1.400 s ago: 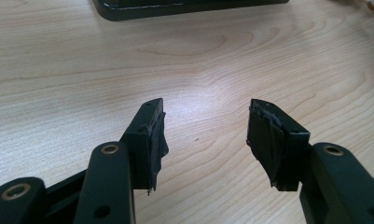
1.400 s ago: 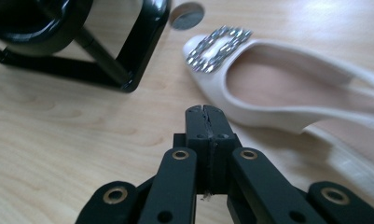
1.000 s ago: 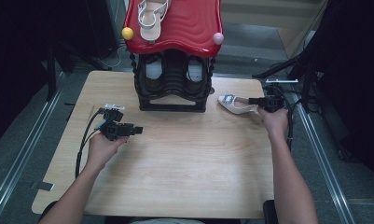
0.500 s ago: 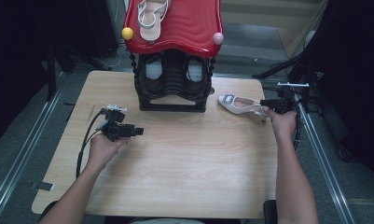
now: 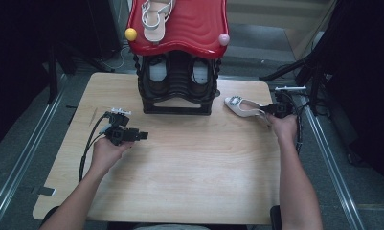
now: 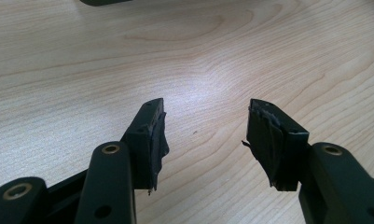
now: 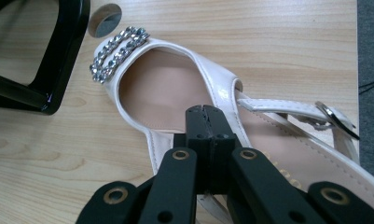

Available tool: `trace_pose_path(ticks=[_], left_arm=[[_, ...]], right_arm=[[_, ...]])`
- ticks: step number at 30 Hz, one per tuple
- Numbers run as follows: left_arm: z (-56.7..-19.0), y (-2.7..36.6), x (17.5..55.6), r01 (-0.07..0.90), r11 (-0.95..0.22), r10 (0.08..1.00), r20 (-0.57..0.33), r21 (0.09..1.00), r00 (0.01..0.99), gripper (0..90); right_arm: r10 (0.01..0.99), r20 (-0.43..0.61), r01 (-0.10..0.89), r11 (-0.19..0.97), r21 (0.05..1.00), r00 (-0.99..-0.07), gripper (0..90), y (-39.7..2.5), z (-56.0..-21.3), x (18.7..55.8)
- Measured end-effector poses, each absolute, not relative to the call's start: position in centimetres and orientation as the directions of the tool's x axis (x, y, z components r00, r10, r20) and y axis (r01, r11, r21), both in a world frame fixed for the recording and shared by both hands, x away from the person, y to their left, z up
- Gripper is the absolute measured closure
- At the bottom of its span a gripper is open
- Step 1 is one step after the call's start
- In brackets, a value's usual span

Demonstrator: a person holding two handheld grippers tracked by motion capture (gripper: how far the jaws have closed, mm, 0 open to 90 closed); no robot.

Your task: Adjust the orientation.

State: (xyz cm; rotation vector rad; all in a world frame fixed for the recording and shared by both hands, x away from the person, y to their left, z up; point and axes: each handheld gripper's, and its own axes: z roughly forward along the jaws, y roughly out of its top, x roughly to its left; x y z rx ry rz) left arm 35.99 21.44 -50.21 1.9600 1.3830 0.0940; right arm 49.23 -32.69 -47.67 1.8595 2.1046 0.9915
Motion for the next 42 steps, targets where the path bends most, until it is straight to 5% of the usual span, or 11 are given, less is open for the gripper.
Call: trace_pose_path(ticks=[24, 42], left_arm=[[-50.2, 21.4, 36.1, 0.788, -0.168, 0.842, -0.331, 0.592, 0.427, 47.2], [-50.2, 21.5, 36.2, 0.784, -0.177, 0.841, -0.322, 0.596, 0.434, 47.1]], right_arm=[[0.938, 0.291, 0.877, 0.027, 0.481, -0.188, 90.0, -28.5, -47.5, 49.2], [0.922, 0.324, 0.858, 0.015, 0.513, -0.21, 90.0, -26.8, -47.5, 49.6]])
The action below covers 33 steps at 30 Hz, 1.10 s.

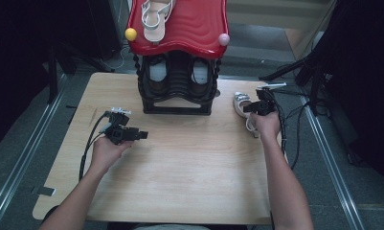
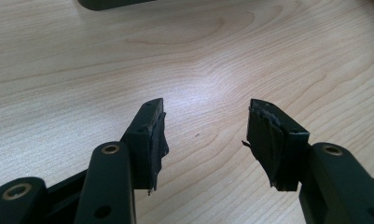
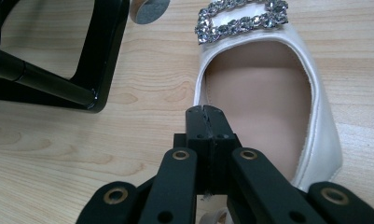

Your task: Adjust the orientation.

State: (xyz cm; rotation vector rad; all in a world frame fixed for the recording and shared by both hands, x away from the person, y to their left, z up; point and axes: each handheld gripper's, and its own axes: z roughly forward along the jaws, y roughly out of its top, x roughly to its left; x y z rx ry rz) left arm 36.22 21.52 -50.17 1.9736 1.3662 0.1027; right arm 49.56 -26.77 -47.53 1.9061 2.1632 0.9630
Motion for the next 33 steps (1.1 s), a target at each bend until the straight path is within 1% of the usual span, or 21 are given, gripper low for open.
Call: trace_pose_path(ticks=[6, 13, 15, 17, 22, 24, 27, 29, 31, 33], left_arm=[[-50.3, 21.5, 36.3, 0.787, -0.182, 0.842, -0.32, 0.589, 0.434, 47.1], [-50.2, 21.5, 36.2, 0.785, -0.179, 0.843, -0.319, 0.593, 0.434, 47.0], [-50.2, 21.5, 36.2, 0.784, -0.178, 0.843, -0.319, 0.595, 0.434, 47.0], [-50.2, 21.5, 36.2, 0.784, -0.179, 0.843, -0.319, 0.594, 0.433, 47.0], [-50.2, 21.5, 36.3, 0.784, -0.178, 0.843, -0.318, 0.595, 0.434, 47.0], [-50.2, 21.6, 36.3, 0.783, -0.178, 0.843, -0.318, 0.595, 0.434, 47.0], [-50.2, 21.5, 36.3, 0.784, -0.179, 0.842, -0.319, 0.595, 0.435, 47.0], [-50.2, 21.5, 36.3, 0.783, -0.182, 0.843, -0.317, 0.594, 0.436, 46.9], [-50.2, 21.5, 36.3, 0.783, -0.181, 0.843, -0.317, 0.595, 0.435, 46.9], [-50.2, 21.6, 36.3, 0.782, -0.181, 0.843, -0.316, 0.596, 0.435, 46.8]], right_arm=[[0.924, 0.324, 0.849, 0.002, 0.529, -0.204, 90.0, -27.7, -47.0, 49.2], [0.93, 0.29, 0.834, 0.029, 0.551, -0.224, 90.0, -28.6, -45.9, 48.0], [0.928, 0.292, 0.828, 0.028, 0.56, -0.229, 90.0, -28.8, -46.0, 47.5], [0.931, 0.286, 0.835, 0.036, 0.548, -0.228, 90.0, -28.9, -46.4, 47.2], [0.912, 0.332, 0.843, 0.025, 0.537, -0.239, 90.0, -28.7, -47.2, 46.9], [0.915, 0.324, 0.84, 0.031, 0.541, -0.242, 90.0, -28.4, -47.2, 46.9], [0.906, 0.349, 0.843, 0.017, 0.537, -0.24, 90.0, -28.2, -47.3, 47.1], [0.905, 0.346, 0.84, 0.022, 0.542, -0.246, 90.0, -27.9, -47.4, 47.2], [0.917, 0.321, 0.84, 0.027, 0.542, -0.237, 90.0, -27.7, -47.3, 47.2], [0.914, 0.331, 0.835, 0.016, 0.55, -0.236, 90.0, -28.0, -47.1, 47.3]])
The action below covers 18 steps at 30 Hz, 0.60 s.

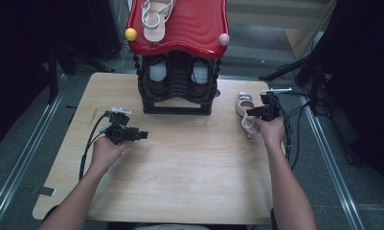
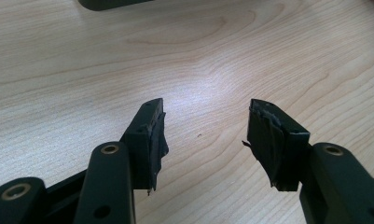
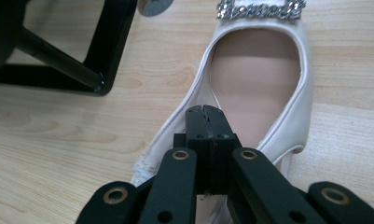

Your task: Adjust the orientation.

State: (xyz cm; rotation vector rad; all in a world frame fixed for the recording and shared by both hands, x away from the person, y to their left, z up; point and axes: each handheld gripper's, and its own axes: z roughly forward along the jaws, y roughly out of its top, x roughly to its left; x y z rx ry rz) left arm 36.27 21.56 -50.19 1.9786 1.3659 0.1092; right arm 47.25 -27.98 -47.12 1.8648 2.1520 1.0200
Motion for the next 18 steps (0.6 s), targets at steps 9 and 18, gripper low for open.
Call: trace_pose_path(ticks=[9, 18], left_arm=[[-50.2, 21.6, 36.3, 0.782, -0.18, 0.847, -0.311, 0.596, 0.432, 46.1], [-50.2, 21.8, 36.3, 0.782, -0.177, 0.849, -0.309, 0.598, 0.428, 45.8]], right_arm=[[0.891, 0.383, 0.807, -0.031, 0.589, -0.245, 77.0, -28.3, -45.7, 47.4], [0.905, 0.35, 0.826, 0.002, 0.563, -0.24, 72.1, -26.9, -47.3, 48.2]])
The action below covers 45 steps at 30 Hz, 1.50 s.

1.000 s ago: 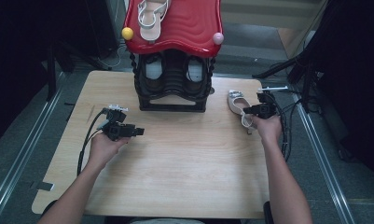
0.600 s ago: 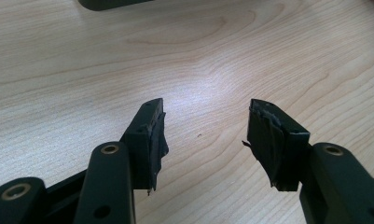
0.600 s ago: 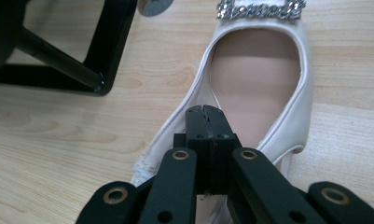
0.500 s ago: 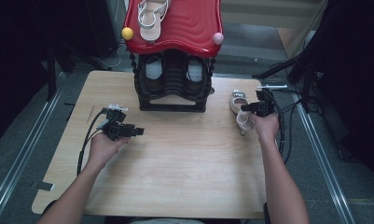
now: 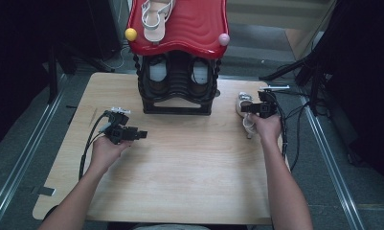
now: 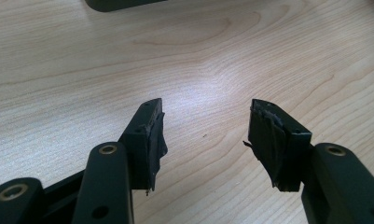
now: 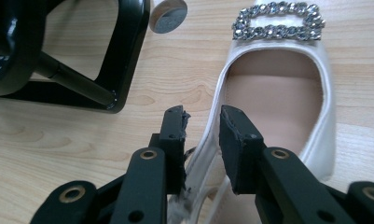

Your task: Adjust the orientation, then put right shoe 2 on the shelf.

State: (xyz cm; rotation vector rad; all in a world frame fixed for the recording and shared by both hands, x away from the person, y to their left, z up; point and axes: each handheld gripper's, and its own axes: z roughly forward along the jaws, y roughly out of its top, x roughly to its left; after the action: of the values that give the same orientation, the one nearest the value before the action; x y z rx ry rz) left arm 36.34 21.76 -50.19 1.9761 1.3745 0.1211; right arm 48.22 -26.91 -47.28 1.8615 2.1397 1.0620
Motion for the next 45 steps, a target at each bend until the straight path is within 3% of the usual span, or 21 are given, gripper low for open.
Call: trace_pose_path(ticks=[7, 12, 23, 34, 45], left_arm=[[-50.2, 21.7, 36.4, 0.781, -0.182, 0.85, -0.304, 0.598, 0.431, 45.7], [-50.2, 21.8, 36.4, 0.781, -0.177, 0.851, -0.306, 0.599, 0.427, 45.7], [-50.2, 21.8, 36.4, 0.782, -0.175, 0.852, -0.306, 0.599, 0.425, 45.8], [-50.4, 21.5, 36.5, 0.783, -0.186, 0.852, -0.299, 0.594, 0.429, 45.8], [-50.3, 21.5, 36.5, 0.782, -0.182, 0.849, -0.306, 0.597, 0.431, 45.8]], right_arm=[[0.923, 0.312, 0.846, 0.027, 0.533, -0.226, 73.7, -26.3, -48.5, 48.7], [0.939, 0.269, 0.842, 0.038, 0.539, -0.214, 83.1, -26.0, -48.7, 48.7], [0.935, 0.304, 0.836, -0.016, 0.548, -0.181, 88.6, -26.9, -48.3, 48.7], [0.873, 0.458, 0.827, -0.127, 0.548, -0.169, 88.8, -28.5, -46.5, 48.4], [0.861, 0.453, 0.792, -0.105, 0.601, -0.23, 88.8, -26.9, -41.6, 48.8]])
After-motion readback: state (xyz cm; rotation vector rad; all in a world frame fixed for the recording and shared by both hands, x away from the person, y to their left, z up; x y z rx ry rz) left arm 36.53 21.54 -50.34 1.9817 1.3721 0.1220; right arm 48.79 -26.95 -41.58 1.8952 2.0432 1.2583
